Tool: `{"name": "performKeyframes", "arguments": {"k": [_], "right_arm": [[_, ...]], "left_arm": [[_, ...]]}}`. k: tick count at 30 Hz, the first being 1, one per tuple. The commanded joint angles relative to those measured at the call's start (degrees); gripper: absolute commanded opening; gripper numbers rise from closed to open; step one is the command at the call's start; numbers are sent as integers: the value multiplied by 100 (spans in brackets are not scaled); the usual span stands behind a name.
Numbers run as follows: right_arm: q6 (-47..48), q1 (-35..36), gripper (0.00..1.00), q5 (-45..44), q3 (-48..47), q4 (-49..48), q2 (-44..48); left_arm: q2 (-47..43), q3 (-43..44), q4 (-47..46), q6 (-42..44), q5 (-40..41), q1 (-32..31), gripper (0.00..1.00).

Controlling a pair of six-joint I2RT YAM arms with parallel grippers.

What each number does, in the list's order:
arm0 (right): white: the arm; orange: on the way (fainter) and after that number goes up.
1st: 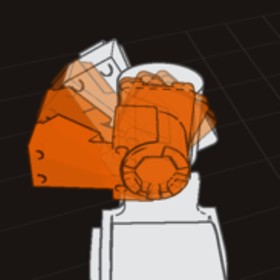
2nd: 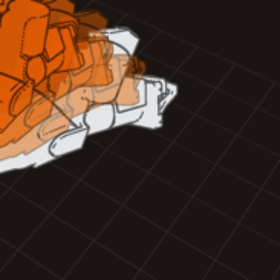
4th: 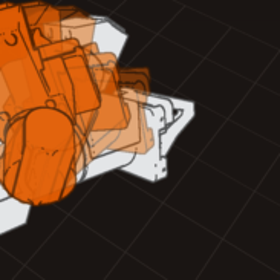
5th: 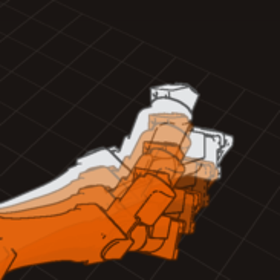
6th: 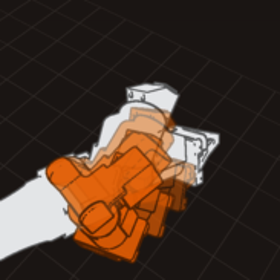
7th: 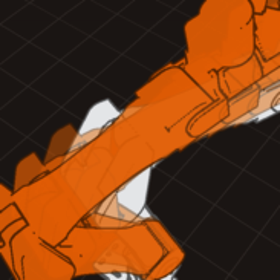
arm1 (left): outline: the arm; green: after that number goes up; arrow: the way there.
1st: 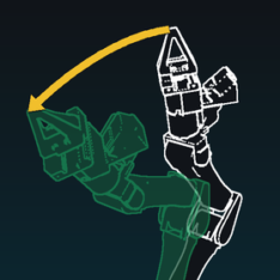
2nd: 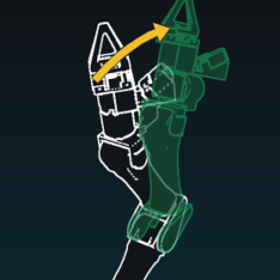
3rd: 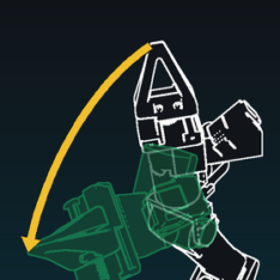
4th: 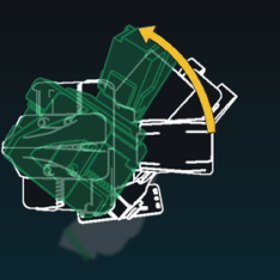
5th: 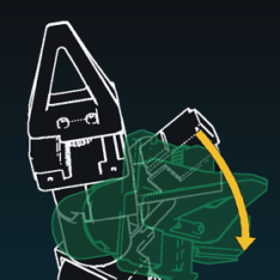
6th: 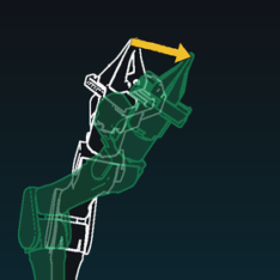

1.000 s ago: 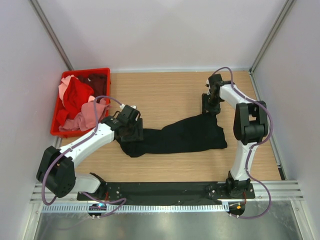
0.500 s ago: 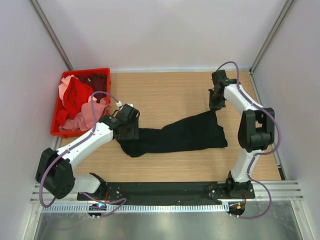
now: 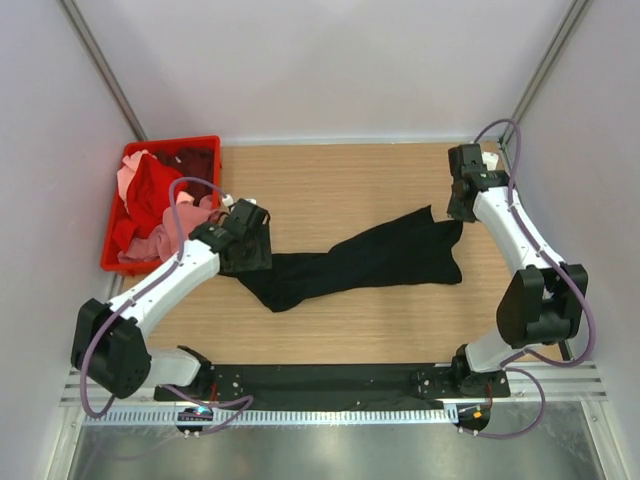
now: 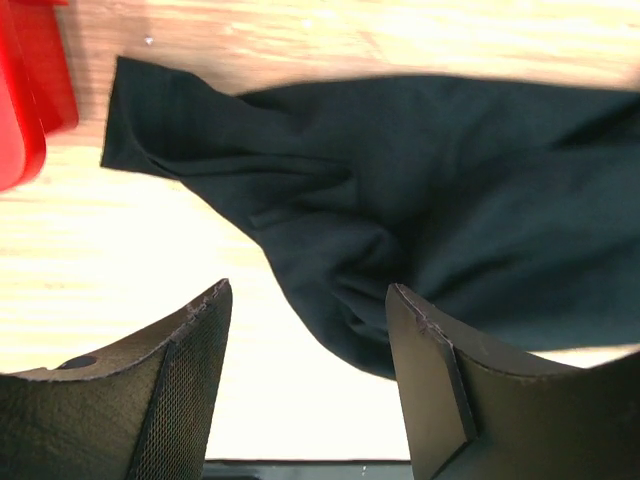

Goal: Fold and stack the t-shirts
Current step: Flatten the tshirt out

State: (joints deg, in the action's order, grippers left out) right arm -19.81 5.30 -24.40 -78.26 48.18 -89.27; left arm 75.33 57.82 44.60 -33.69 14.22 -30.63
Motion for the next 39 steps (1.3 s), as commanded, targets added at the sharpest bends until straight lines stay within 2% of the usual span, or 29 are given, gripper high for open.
{"name": "performKeyframes", "arguments": {"k": [1, 5, 8, 11, 19, 21, 22, 23, 24, 26, 30, 32, 35, 38, 39], "right_arm": [[-233, -240, 1, -452, 284, 16, 595], [-251, -258, 1, 171, 706, -300, 1095], [-339, -258, 1, 541, 1145, -643, 1509], [-295, -266, 1, 603, 1322, -793, 1685], [-321, -266, 1, 744, 1076, -749, 1624], [-374, -266, 1, 770, 1006, -775, 1624], [-400, -266, 1, 779, 979, -775, 1624], [-409, -275, 1, 788, 927, -810, 1580], [-383, -266, 1, 779, 787, -845, 1562], [-330, -266, 1, 525, 576, -924, 1484], [-128, -380, 1, 59, -756, -479, 1132], [-75, -459, 1, -90, -1155, -110, 1097], [-75, -460, 1, -117, -1543, 260, 1114], [-101, -460, 1, -12, -1079, 288, 1377], [-145, -460, 1, 110, -660, 279, 1465]], "left_arm": [[209, 88, -381, 231, -498, 216, 64], [754, 413, -365, 521, -551, 216, 64], [1289, 651, -84, 470, -753, 207, 60], [1458, 415, -179, 241, -754, 207, 60], [1529, -78, -513, -129, -1078, 163, 60], [1529, -140, -698, -208, -1193, 154, 43], [1537, -122, -698, -234, -1193, 154, 30], [1537, 26, -681, -243, -1167, 163, 9], [1537, 175, -602, -200, -1097, 163, 0], [1520, 1023, -122, -103, -687, 163, 0], [1266, 2684, 593, 56, 45, 154, 0], [993, 2979, 620, 3, 343, 163, 0], [599, 2736, 533, -207, 328, 163, 0], [168, 1613, 103, -593, -163, 145, 0], [71, 1192, -46, -690, -348, 128, 0]]}}
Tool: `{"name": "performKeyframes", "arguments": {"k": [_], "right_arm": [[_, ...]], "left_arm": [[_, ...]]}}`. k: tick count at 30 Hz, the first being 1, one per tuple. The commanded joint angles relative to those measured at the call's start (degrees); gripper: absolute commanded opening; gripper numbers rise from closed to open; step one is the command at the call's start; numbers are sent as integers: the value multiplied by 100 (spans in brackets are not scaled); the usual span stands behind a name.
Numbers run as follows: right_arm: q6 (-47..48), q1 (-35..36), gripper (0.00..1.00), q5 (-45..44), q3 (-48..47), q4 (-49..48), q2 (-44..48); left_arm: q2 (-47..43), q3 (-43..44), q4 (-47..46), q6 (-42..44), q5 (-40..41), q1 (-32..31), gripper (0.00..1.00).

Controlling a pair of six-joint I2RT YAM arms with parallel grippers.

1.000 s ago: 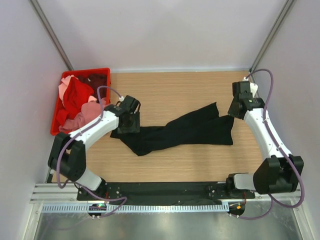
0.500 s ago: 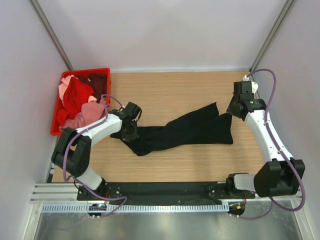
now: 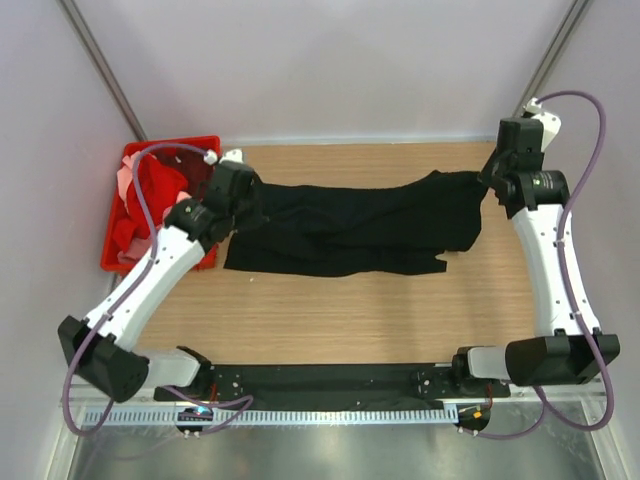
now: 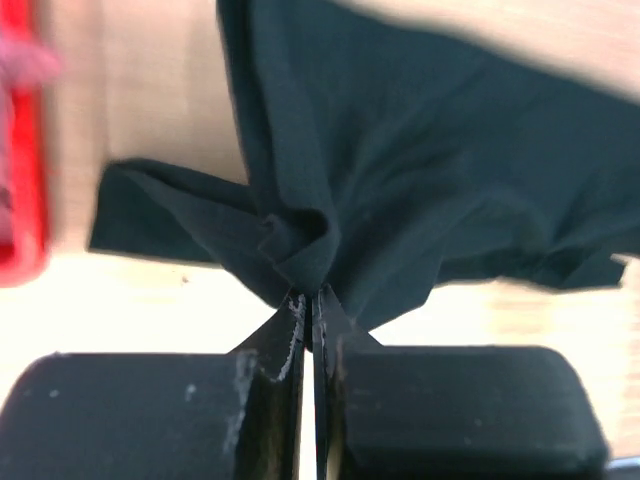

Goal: Fold and stack the t-shirts
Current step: Flatten the tshirt out

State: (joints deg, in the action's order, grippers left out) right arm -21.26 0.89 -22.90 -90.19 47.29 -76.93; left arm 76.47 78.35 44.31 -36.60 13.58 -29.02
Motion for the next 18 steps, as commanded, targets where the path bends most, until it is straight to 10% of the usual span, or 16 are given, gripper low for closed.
{"name": "performKeyframes", "arguments": {"k": [1, 6, 8, 13, 18], "right_arm": [[-62, -18, 1, 74, 773, 343, 457], [-501, -18, 1, 646, 2537, 44, 1065], [-598, -18, 1, 453, 2892, 26, 1301], [-713, -176, 1, 417, 3429, -53, 1575], [-705, -176, 1, 646, 3614, -202, 1663]], "left_arm": [[-114, -1544, -272, -514, -591, -130, 0], [-377, -3034, -406, -1137, -612, -385, 4], [-509, -3368, -406, -1235, -471, -403, 29], [-861, -3063, -117, -999, 302, -403, 59], [-450, -2395, -458, -174, 303, -333, 64]]}}
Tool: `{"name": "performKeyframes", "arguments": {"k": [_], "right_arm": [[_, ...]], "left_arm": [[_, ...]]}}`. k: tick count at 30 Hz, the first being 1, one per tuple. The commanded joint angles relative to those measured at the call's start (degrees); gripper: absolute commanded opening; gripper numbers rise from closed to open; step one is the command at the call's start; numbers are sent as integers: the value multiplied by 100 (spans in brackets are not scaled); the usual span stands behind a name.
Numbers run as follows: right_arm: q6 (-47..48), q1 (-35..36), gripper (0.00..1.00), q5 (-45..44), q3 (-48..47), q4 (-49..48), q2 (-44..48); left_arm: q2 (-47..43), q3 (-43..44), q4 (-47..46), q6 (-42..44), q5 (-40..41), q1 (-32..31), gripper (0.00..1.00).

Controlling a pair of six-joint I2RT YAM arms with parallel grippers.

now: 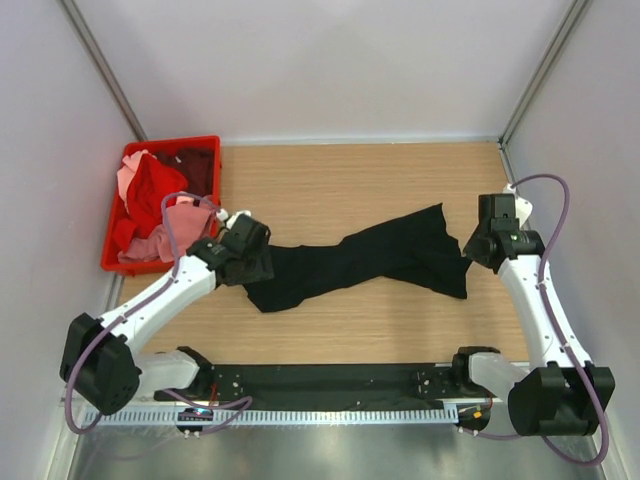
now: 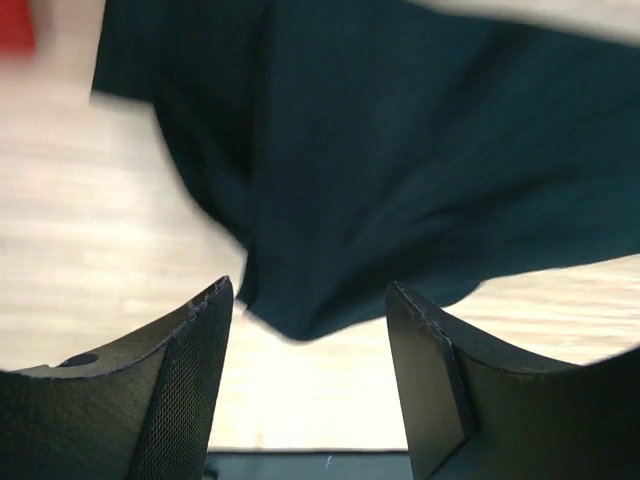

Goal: Fold and stack the t-shirts
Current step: Flatten the tshirt out

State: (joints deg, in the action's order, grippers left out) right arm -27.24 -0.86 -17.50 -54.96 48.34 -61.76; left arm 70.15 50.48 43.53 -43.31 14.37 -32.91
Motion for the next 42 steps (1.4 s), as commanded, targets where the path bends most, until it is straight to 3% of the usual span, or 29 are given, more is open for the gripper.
{"name": "performKeyframes", "arguments": {"k": [1, 4, 11, 19, 26, 31, 33, 38, 42], "right_arm": [[-106, -2, 1, 150, 125, -368, 199], [-88, -2, 1, 439, 187, -544, 260], [-18, 7, 1, 1151, 249, -825, 173], [8, 7, 1, 1565, 293, -1001, 85], [70, 7, 1, 1609, 276, -1090, -29], [70, 7, 1, 1644, 266, -1081, -56], [53, 7, 1, 1679, 284, -1098, -47], [44, 7, 1, 1679, 275, -1142, -56], [26, 7, 1, 1916, 275, -1177, -56]], "left_arm": [[279, 462, -554, 751, 94, 143, 64], [727, 690, -1203, 1471, -811, 293, 63], [2300, 1744, -1707, 2703, -1665, 355, 62], [3706, 2440, -1900, 3057, -2939, 601, 60], [4042, 2669, -1760, 2934, -3028, 619, 56], [3427, 2844, -1086, 2714, -1285, 697, 57], [3173, 2906, -751, 2469, -1034, 977, 56], [2811, 2083, -924, 2292, -1585, 1751, 55], [3161, 2290, -987, 2406, -1858, 1928, 58]]}}
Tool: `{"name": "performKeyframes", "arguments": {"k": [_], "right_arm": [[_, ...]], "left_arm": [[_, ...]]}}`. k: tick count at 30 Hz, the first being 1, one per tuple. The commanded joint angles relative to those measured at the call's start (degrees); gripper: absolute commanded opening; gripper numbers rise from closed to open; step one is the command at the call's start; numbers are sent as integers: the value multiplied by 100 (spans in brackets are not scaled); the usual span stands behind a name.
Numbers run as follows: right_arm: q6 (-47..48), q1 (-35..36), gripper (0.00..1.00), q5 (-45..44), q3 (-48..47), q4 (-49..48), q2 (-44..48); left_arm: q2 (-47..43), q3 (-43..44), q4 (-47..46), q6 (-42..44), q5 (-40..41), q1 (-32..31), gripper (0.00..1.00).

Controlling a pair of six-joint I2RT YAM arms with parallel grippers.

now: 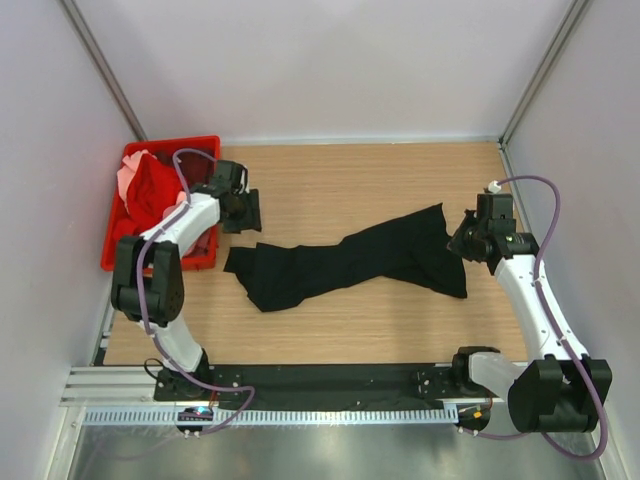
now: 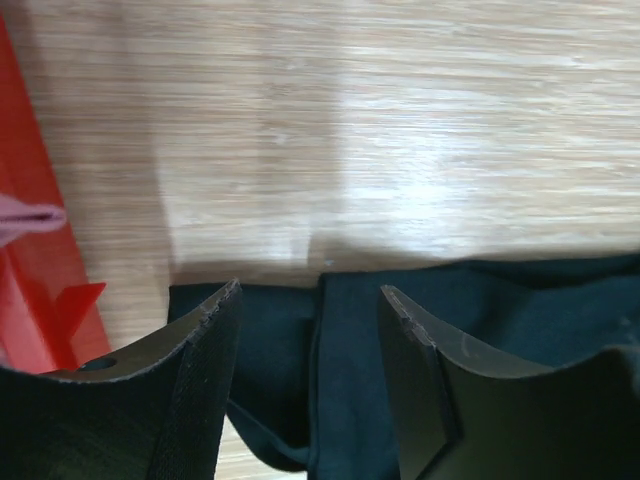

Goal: Fold and stack the t-shirts
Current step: Flatten the tshirt out

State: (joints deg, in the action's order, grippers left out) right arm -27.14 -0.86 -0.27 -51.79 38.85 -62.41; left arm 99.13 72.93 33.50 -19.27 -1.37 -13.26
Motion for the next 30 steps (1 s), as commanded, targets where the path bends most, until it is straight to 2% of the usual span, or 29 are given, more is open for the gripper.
{"name": "performKeyframes", "arguments": {"k": [1, 9, 18, 25, 29, 30], "right_arm": [[24, 7, 1, 212, -50, -203, 10], [42, -1, 1, 212, -42, -202, 71], [50, 7, 1, 238, -42, -220, 54], [42, 7, 1, 221, -42, -194, 71], [51, 7, 1, 203, -15, -194, 98], [59, 7, 1, 194, -15, -194, 89]], "left_arm": [[352, 90, 17, 2, -372, 7, 58], [686, -6, -88, -42, -1076, 253, 54], [704, -103, -142, -42, -1217, 236, 43], [660, -138, -45, -42, -1129, 218, 39], [651, -138, -54, -42, -1094, 201, 21], [634, -112, -54, -51, -1085, 192, 13]]}}
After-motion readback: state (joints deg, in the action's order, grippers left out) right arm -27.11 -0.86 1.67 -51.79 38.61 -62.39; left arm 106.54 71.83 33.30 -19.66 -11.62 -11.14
